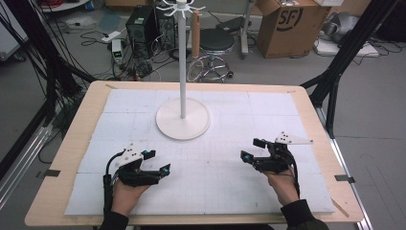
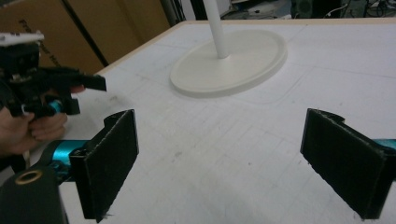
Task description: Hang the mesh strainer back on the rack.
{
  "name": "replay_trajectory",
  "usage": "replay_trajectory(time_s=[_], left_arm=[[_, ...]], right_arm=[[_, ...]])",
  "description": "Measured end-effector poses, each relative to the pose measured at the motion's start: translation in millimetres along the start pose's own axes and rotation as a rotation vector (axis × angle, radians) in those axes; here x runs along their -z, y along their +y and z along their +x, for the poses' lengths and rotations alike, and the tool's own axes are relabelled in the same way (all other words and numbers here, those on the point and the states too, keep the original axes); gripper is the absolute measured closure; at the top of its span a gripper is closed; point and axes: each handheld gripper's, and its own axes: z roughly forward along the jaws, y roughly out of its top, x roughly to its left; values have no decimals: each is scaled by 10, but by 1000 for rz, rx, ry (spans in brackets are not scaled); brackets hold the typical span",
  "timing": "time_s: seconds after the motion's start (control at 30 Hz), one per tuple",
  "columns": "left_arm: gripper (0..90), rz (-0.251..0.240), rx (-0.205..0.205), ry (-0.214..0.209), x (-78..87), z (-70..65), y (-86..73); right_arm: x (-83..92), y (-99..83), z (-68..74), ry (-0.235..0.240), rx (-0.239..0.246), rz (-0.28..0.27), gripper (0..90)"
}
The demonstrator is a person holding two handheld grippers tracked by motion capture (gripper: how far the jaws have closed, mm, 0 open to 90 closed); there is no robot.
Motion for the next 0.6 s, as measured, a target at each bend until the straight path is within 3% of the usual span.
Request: replay_trajectory(time_s=[0.27, 0.6], left_arm=[[191, -8, 5, -14, 7, 5, 2], [191, -13, 8, -29, 4, 4, -1]], right_arm=[[56, -133, 44, -14, 50, 34, 104], [250, -306, -121, -42, 3, 4, 104]])
